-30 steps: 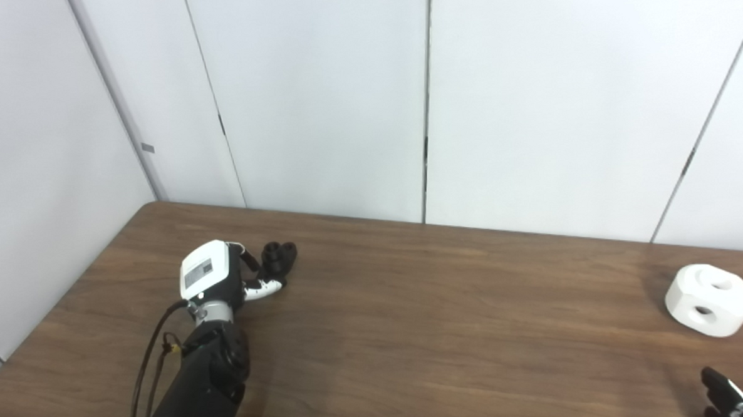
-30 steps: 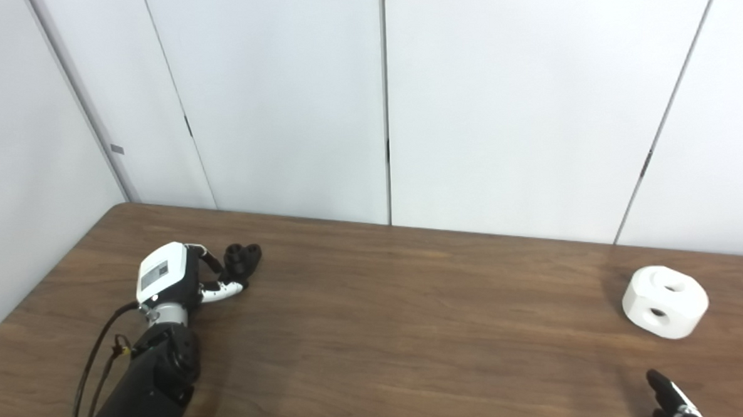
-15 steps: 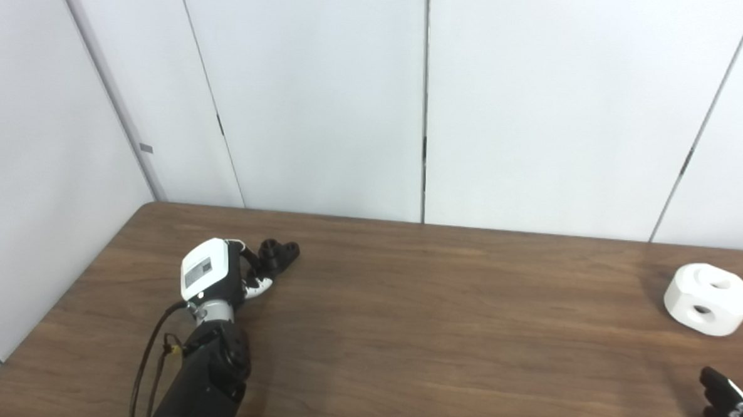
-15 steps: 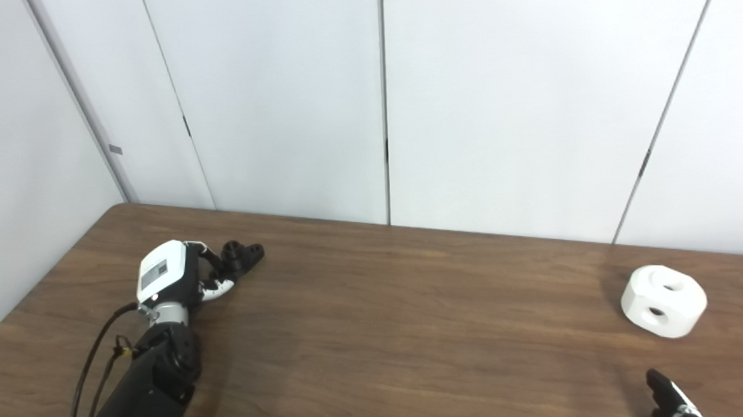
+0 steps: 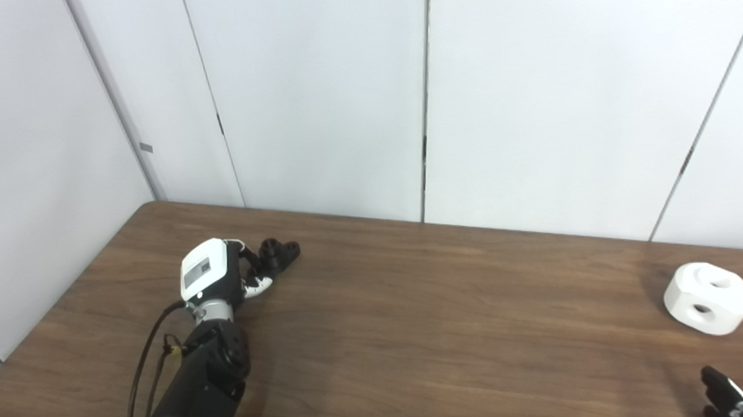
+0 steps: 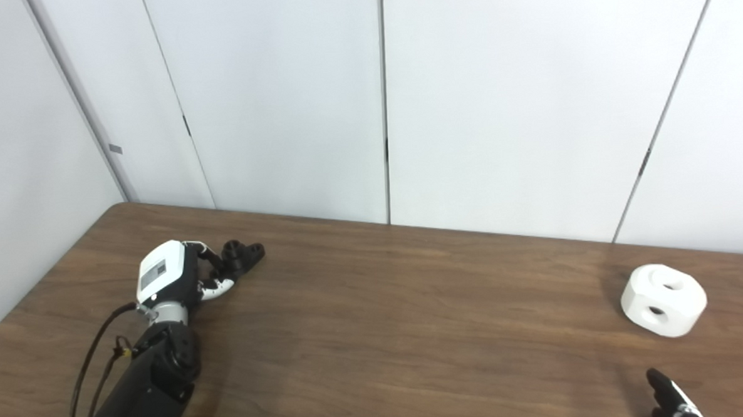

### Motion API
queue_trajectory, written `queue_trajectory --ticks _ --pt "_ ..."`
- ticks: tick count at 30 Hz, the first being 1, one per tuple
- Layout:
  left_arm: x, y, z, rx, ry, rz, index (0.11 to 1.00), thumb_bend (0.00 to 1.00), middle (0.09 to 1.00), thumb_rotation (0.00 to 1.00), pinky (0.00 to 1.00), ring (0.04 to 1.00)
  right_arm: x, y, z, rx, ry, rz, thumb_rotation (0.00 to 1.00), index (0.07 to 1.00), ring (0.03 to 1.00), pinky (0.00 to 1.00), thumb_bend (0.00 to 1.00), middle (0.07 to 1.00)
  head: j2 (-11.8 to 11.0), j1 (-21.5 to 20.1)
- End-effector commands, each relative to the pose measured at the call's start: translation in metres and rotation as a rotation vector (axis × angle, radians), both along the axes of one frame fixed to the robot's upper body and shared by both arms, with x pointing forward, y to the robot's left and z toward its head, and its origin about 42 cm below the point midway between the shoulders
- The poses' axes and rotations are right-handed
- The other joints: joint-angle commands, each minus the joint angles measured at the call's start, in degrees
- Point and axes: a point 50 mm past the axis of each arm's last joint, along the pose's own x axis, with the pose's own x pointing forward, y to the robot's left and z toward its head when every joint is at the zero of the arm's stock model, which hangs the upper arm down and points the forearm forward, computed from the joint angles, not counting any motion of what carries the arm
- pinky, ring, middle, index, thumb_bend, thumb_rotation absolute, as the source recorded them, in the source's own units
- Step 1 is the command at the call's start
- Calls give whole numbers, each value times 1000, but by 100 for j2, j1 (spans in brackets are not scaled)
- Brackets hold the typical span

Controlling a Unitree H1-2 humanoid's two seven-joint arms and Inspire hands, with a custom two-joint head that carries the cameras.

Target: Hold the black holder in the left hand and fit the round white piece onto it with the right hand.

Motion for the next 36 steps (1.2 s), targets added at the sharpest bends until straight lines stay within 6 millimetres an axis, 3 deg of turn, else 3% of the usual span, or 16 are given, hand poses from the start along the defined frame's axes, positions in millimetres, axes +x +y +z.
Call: queue_trajectory --ticks 1,10,26,36 --pt "3 6 19 23 -56 -18 483 519 732 48 748 811 -1 -1 7 -1 -29 -2 763 875 987 1000 595 943 9 0" --pt "-20 -7 14 -24 -83 -119 483 517 723 50 683 782 0 2 11 2 -31 -7 752 868 979 1000 586 933 69 -39" --pt "-72 -57 -5 -54 -55 -440 488 515 769 57 716 817 1 6 16 6 -29 -15 762 875 978 1000 589 932 173 -168" --pt "-73 -69 -3 -13 -47 -476 488 516 785 55 716 822 2 5 15 -4 -26 -13 776 870 983 1000 606 925 176 -149"
